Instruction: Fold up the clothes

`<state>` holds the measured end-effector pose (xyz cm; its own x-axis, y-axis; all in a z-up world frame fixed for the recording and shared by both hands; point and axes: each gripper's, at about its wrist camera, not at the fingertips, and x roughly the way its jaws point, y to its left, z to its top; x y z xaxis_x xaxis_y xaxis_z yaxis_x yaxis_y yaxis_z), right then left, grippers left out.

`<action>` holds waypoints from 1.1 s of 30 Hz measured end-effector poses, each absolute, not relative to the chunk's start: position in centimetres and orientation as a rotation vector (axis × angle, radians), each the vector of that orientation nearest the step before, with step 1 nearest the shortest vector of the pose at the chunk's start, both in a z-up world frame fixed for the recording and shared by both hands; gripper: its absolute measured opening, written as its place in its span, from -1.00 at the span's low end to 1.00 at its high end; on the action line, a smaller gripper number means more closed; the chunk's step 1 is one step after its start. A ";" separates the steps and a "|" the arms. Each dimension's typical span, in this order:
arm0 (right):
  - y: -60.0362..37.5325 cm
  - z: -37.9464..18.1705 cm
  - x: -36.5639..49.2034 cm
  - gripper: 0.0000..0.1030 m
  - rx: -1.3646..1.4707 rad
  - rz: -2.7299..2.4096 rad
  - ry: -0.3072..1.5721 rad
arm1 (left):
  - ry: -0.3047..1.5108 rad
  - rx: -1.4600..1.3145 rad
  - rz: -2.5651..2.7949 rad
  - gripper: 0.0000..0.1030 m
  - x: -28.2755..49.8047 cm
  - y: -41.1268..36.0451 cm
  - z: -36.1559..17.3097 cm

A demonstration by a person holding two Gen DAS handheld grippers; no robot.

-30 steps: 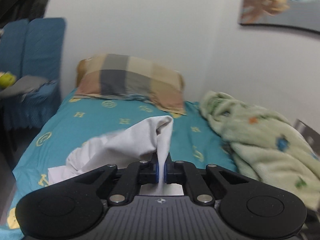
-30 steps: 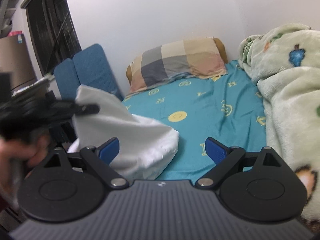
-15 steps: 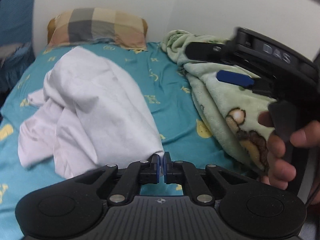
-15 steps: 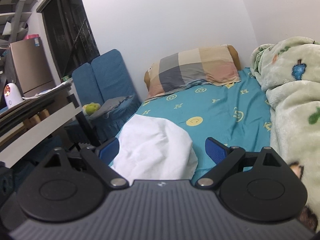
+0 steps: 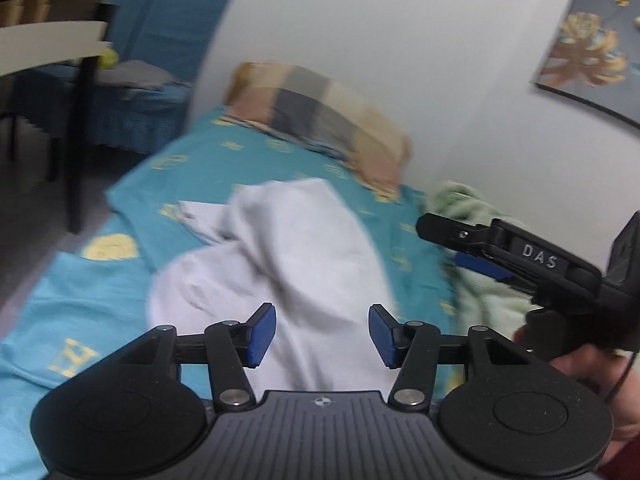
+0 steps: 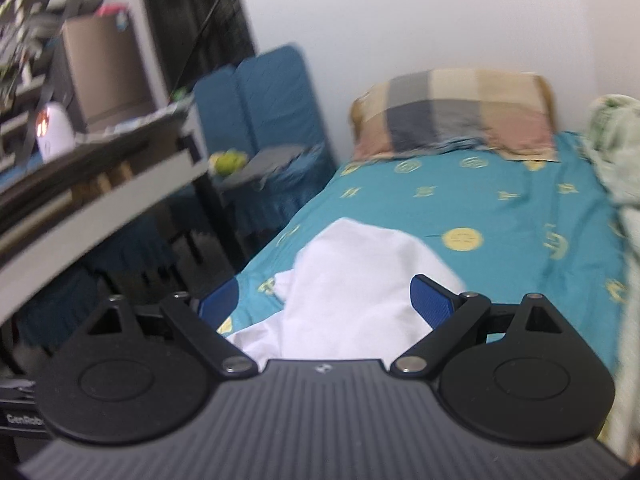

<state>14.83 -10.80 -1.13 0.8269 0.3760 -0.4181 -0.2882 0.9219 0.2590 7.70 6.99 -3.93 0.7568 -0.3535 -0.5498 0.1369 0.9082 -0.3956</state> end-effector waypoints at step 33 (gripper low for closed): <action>-26.7 -7.0 16.1 -0.84 0.344 -0.177 0.808 | 0.763 -0.383 -0.232 0.06 13.0 9.5 -8.0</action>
